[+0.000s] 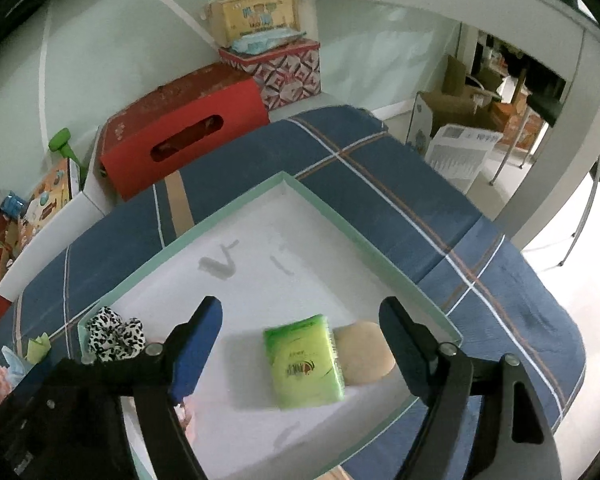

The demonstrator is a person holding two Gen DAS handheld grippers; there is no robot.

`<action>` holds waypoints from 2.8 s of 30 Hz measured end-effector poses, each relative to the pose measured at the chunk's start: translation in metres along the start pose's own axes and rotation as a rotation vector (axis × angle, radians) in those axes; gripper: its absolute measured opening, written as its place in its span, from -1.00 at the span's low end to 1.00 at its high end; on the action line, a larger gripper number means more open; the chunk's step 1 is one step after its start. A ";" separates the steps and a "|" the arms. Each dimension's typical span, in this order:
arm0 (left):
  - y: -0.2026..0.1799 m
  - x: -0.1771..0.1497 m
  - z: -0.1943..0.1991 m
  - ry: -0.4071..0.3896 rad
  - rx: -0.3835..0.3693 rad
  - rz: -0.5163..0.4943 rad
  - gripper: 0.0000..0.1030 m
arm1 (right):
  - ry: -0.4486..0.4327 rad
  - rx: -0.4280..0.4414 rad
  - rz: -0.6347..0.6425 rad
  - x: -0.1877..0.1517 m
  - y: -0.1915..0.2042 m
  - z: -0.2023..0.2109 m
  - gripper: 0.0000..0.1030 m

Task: Organize soft objects
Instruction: 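Open the left tool over the tray while the right tool releases the tissue pack, then move both open tools back toward the red tape roll and remaining items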

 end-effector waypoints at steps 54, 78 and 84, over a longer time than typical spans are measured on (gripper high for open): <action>0.262 -0.102 0.196 -0.100 0.489 0.433 1.00 | 0.036 0.316 0.411 -0.115 0.184 0.092 0.60; 0.262 -0.150 0.111 0.172 0.420 0.429 1.00 | 0.287 0.304 0.616 -0.210 0.232 0.027 0.60; 0.259 -0.150 0.107 0.182 0.433 0.421 1.00 | 0.294 0.300 0.641 -0.219 0.239 0.017 0.60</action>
Point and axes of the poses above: each gripper's, at about its wrist camera, not at the fingertips, and z roughly against the way its jaws point, y to its left, x to its top, the point moved 7 cm from there along -z, roughly the way its jaws point, and after that the axes turned 5 degrees about -y, right-handed, at the moved point
